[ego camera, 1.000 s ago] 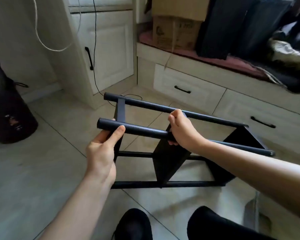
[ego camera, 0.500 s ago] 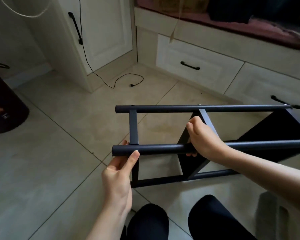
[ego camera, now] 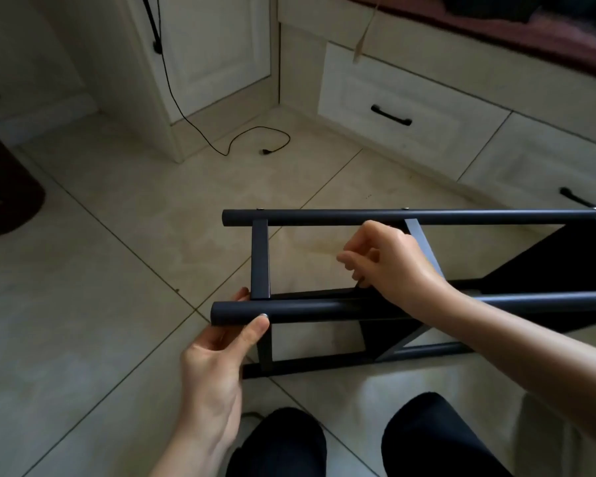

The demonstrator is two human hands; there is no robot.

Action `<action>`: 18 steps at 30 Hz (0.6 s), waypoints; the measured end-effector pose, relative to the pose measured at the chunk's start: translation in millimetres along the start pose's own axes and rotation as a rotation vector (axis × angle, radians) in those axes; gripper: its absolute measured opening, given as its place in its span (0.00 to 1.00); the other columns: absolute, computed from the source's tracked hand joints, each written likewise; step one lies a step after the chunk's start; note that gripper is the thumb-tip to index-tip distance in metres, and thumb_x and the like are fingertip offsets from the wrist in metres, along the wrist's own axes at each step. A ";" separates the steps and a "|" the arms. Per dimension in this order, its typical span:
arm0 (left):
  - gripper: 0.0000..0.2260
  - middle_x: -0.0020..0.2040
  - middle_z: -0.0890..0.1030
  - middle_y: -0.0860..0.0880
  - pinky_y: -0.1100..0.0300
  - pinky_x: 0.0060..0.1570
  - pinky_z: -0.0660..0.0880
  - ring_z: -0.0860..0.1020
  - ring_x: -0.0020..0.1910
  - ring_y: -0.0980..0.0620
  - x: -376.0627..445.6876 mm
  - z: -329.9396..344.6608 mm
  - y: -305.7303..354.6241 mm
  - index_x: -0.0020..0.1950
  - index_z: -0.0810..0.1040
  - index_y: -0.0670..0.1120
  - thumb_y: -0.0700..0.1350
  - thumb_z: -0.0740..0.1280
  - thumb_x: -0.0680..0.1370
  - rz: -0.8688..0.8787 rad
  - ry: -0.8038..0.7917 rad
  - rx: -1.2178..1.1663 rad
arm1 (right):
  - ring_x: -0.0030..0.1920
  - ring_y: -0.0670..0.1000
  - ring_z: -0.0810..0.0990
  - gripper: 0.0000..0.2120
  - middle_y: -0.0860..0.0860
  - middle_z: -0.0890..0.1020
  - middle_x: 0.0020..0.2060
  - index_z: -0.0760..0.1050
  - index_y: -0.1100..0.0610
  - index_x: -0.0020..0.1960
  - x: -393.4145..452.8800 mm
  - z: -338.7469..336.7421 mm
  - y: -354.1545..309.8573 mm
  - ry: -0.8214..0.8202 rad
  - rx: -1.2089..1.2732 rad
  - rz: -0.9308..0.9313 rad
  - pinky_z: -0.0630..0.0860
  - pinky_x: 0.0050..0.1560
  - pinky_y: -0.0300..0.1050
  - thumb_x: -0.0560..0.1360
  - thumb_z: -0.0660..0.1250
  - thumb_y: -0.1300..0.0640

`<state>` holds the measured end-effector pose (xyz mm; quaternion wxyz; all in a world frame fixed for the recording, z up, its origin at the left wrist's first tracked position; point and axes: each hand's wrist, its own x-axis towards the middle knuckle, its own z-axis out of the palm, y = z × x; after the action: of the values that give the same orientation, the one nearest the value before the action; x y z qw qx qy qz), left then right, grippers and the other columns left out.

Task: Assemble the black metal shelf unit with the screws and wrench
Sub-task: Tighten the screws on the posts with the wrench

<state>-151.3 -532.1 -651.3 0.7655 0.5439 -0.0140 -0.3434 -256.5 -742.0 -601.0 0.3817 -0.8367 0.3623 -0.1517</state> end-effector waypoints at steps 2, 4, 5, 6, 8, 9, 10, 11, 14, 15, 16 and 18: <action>0.23 0.54 0.86 0.45 0.62 0.58 0.78 0.84 0.56 0.51 3.9 -2.7 2.2 0.52 0.86 0.43 0.45 0.79 0.58 0.020 -0.018 0.018 | 0.29 0.42 0.80 0.10 0.47 0.81 0.30 0.74 0.49 0.39 4.4 2.6 -1.1 0.012 0.028 -0.064 0.75 0.30 0.32 0.73 0.74 0.58; 0.20 0.50 0.87 0.46 0.68 0.48 0.79 0.85 0.51 0.52 7.2 -4.9 5.2 0.48 0.88 0.50 0.46 0.79 0.56 0.065 -0.028 0.078 | 0.29 0.42 0.81 0.09 0.45 0.82 0.31 0.76 0.49 0.40 9.0 5.7 -0.5 0.008 0.057 -0.092 0.75 0.32 0.32 0.73 0.74 0.59; 0.21 0.47 0.87 0.48 0.70 0.45 0.78 0.85 0.47 0.54 9.2 -6.5 7.4 0.47 0.87 0.53 0.48 0.79 0.55 0.098 -0.024 0.144 | 0.30 0.43 0.82 0.08 0.45 0.82 0.32 0.77 0.50 0.41 11.3 7.2 -0.3 0.000 0.066 -0.100 0.77 0.35 0.34 0.73 0.74 0.59; 0.21 0.46 0.87 0.50 0.71 0.43 0.77 0.85 0.45 0.55 11.5 -8.3 10.7 0.47 0.86 0.56 0.50 0.80 0.55 0.135 -0.025 0.235 | 0.32 0.43 0.83 0.06 0.45 0.83 0.33 0.79 0.50 0.42 13.5 8.4 -0.8 -0.010 0.069 -0.108 0.79 0.38 0.36 0.73 0.74 0.60; 0.23 0.47 0.86 0.54 0.71 0.43 0.77 0.85 0.44 0.57 15.7 -12.0 21.2 0.49 0.82 0.59 0.54 0.80 0.56 0.217 -0.068 0.472 | 0.33 0.42 0.83 0.04 0.45 0.84 0.34 0.81 0.52 0.46 18.2 9.5 -3.3 -0.021 0.076 -0.137 0.80 0.43 0.36 0.74 0.74 0.59; 0.22 0.48 0.86 0.56 0.72 0.45 0.76 0.84 0.46 0.58 17.8 -13.6 28.2 0.50 0.81 0.61 0.56 0.79 0.57 0.265 -0.106 0.601 | 0.34 0.41 0.83 0.04 0.45 0.84 0.35 0.82 0.53 0.48 21.7 9.5 -5.6 -0.016 0.075 -0.160 0.80 0.44 0.35 0.74 0.73 0.59; 0.22 0.48 0.85 0.58 0.73 0.46 0.75 0.83 0.47 0.59 20.1 -14.9 35.2 0.50 0.80 0.61 0.58 0.79 0.58 0.319 -0.148 0.733 | 0.35 0.41 0.83 0.03 0.45 0.84 0.36 0.82 0.53 0.48 26.2 9.7 -8.6 -0.007 0.066 -0.187 0.80 0.44 0.35 0.75 0.72 0.58; 0.21 0.48 0.84 0.60 0.74 0.47 0.74 0.83 0.48 0.60 22.4 -15.8 41.6 0.50 0.80 0.62 0.62 0.79 0.60 0.381 -0.191 0.874 | 0.36 0.41 0.83 0.02 0.45 0.84 0.37 0.81 0.52 0.48 31.3 10.1 -12.3 0.002 0.048 -0.214 0.80 0.44 0.35 0.76 0.71 0.57; 0.20 0.47 0.81 0.64 0.73 0.45 0.73 0.80 0.47 0.64 30.6 -18.1 57.6 0.51 0.76 0.60 0.70 0.71 0.67 0.590 -0.328 1.249 | 0.43 0.44 0.80 0.04 0.43 0.80 0.41 0.77 0.53 0.48 50.7 18.3 -27.4 0.035 -0.085 -0.302 0.77 0.44 0.40 0.79 0.67 0.53; 0.19 0.44 0.80 0.63 0.67 0.42 0.75 0.80 0.44 0.62 33.5 -18.0 61.9 0.51 0.75 0.59 0.70 0.68 0.68 0.635 -0.351 1.341 | 0.45 0.47 0.77 0.05 0.44 0.78 0.41 0.76 0.54 0.49 59.2 23.8 -32.5 0.031 -0.132 -0.334 0.75 0.45 0.42 0.80 0.65 0.52; 0.20 0.40 0.79 0.61 0.60 0.39 0.77 0.79 0.40 0.59 35.3 -16.4 65.4 0.49 0.75 0.58 0.70 0.65 0.68 0.658 -0.369 1.423 | 0.47 0.48 0.75 0.07 0.44 0.77 0.42 0.74 0.55 0.50 64.7 29.2 -37.3 0.021 -0.169 -0.356 0.73 0.45 0.44 0.81 0.62 0.52; 0.20 0.34 0.77 0.58 0.52 0.30 0.76 0.77 0.33 0.53 40.0 -10.6 71.1 0.44 0.75 0.55 0.70 0.62 0.67 0.677 -0.404 1.550 | 0.45 0.50 0.72 0.09 0.44 0.75 0.40 0.71 0.56 0.51 77.3 40.4 -44.7 -0.023 -0.196 -0.370 0.70 0.43 0.47 0.83 0.57 0.51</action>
<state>-80.3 -532.7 -609.8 0.2234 0.8071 -0.5405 -0.0808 -159.7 -756.5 -596.0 0.2683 -0.9238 0.2110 -0.1735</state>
